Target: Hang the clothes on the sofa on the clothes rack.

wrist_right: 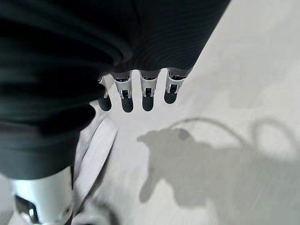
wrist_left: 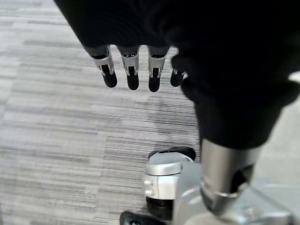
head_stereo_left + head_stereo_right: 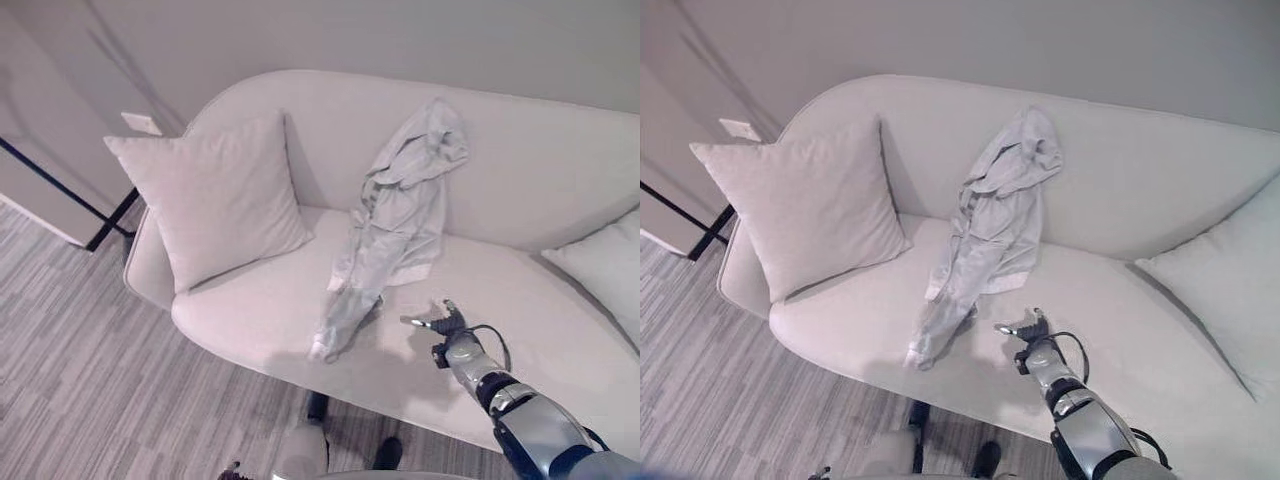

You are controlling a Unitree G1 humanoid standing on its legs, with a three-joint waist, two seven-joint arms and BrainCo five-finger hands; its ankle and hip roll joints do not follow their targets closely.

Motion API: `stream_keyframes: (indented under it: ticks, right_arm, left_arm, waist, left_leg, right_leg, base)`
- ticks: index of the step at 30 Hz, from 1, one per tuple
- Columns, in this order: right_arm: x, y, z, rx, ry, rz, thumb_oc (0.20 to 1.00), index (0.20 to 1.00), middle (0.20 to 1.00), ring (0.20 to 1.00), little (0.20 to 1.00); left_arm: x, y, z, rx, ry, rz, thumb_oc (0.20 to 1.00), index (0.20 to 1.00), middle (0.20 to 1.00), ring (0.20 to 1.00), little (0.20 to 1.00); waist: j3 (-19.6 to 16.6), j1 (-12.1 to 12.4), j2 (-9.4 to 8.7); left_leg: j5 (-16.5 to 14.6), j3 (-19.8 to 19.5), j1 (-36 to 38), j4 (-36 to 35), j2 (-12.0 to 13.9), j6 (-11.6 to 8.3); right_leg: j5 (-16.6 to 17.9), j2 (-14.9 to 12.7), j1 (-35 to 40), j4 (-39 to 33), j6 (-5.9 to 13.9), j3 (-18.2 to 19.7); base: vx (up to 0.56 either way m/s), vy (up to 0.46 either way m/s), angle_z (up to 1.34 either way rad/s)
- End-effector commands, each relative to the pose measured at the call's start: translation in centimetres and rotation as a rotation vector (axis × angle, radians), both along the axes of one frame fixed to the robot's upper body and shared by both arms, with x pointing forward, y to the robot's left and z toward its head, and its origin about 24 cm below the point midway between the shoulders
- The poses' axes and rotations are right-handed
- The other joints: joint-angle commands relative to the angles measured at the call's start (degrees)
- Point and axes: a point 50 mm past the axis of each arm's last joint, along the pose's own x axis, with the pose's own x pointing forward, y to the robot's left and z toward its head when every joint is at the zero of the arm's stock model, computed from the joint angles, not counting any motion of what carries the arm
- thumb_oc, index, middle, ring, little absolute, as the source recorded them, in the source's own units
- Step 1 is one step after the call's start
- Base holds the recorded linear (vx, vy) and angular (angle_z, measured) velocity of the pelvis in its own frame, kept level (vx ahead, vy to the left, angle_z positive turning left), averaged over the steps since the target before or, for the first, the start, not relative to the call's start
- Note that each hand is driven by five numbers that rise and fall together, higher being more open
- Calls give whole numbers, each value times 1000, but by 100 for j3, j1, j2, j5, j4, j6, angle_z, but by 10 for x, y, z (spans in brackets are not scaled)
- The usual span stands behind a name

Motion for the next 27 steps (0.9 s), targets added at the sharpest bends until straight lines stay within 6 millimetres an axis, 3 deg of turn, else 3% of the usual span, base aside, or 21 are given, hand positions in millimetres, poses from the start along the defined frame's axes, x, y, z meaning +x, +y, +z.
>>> stream_keyframes:
  ticks: [1,3,5,9,15,19,24,27]
  right_arm:
    - [16,-5,17,-18,-71,-23,1000,1000,1000,1000,1000]
    - [18,0,18,-17,-67,-31,1000,1000,1000,1000,1000]
    - [28,-16,30,-61,-73,-131,1000,1000,1000,1000,1000]
    - [37,-40,49,-167,-70,-256,1000,1000,1000,1000,1000]
    - [41,-67,66,-89,-84,-453,1000,1000,1000,1000,1000]
    - [43,-71,70,-22,-113,-514,1000,1000,1000,1000,1000]
    - [49,-61,73,8,-134,-493,1000,1000,1000,1000,1000]
    - [43,-57,66,-23,-29,-462,1000,1000,1000,1000,1000]
  left_arm:
    - [14,-24,-3,-29,-12,-64,1000,1000,1000,1000,1000]
    - [18,-21,-2,-15,-22,-65,1000,1000,1000,1000,1000]
    - [29,-23,1,8,-53,-150,1000,1000,1000,1000,1000]
    - [56,-36,7,22,-123,-312,1000,1000,1000,1000,1000]
    - [93,-43,20,73,-221,-466,1000,1000,1000,1000,1000]
    - [99,-40,22,103,-233,-461,1000,1000,1000,1000,1000]
    - [102,-33,23,134,-233,-413,1000,1000,1000,1000,1000]
    - [117,-41,29,126,-287,-429,1000,1000,1000,1000,1000]
  waist:
    - [19,199,-88]
    - [102,295,-148]
    - [307,535,-190]
    - [636,793,-145]
    - [958,1021,-75]
    - [981,1092,-94]
    - [993,1162,-144]
    - [1148,1307,-16]
  left_leg:
    - [140,-57,-187,-88,148,-3]
    - [116,-144,-292,-37,118,3]
    - [68,-317,-583,117,31,8]
    - [10,-547,-1009,423,-91,25]
    - [-234,-830,-1337,657,-268,17]
    - [-288,-871,-1434,685,-365,42]
    - [-411,-909,-1534,809,-491,109]
    - [-485,-898,-1760,969,-619,150]
  right_leg:
    - [255,-554,88,-302,551,332]
    - [275,-571,35,-302,566,260]
    - [316,-611,-92,-302,603,139]
    - [340,-710,-315,-144,639,-74]
    - [150,-822,-482,69,696,-270]
    - [113,-876,-500,79,719,-353]
    - [42,-975,-530,239,745,-460]
    - [144,-1122,-754,403,827,-576]
  base:
    - [-17,61,10]
    - [-33,39,22]
    - [-82,64,33]
    - [-75,42,40]
    - [33,3,24]
    - [64,40,18]
    - [73,58,16]
    - [22,85,13]
